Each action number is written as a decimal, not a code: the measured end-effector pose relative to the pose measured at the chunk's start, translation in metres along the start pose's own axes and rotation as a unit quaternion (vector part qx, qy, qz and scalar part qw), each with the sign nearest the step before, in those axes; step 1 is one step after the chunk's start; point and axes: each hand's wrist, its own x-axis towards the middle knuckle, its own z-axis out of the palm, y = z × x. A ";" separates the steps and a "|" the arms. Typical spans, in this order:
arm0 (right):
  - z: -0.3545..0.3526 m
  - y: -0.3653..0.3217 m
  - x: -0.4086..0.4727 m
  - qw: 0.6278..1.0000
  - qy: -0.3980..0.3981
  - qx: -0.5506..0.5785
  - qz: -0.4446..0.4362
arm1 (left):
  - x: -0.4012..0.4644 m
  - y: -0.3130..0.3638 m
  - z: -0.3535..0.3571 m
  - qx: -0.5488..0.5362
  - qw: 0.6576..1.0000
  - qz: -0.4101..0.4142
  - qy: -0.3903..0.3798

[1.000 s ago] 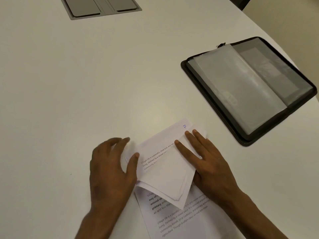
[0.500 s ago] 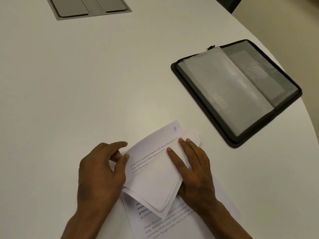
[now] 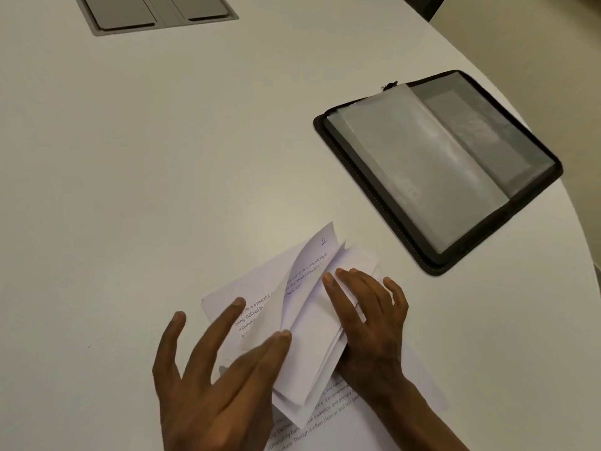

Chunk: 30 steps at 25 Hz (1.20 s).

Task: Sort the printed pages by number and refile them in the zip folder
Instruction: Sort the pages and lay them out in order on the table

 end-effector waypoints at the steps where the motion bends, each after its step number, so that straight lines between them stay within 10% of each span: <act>1: 0.000 0.000 0.000 1.000 0.002 -0.001 -0.004 | -0.003 0.001 0.002 -0.009 1.000 0.001 0.000; 9: 0.000 0.001 -0.002 1.000 -0.006 -0.010 -0.020 | -0.008 0.007 0.006 -0.161 0.975 -0.153 0.001; 16: -0.008 0.003 0.006 0.999 -0.015 0.032 -0.038 | 0.036 -0.018 -0.002 -0.318 0.820 -0.475 -0.036; 30: -0.004 0.038 0.159 0.929 -0.334 0.009 -0.161 | 0.083 -0.104 -0.036 -0.330 0.796 -0.465 0.203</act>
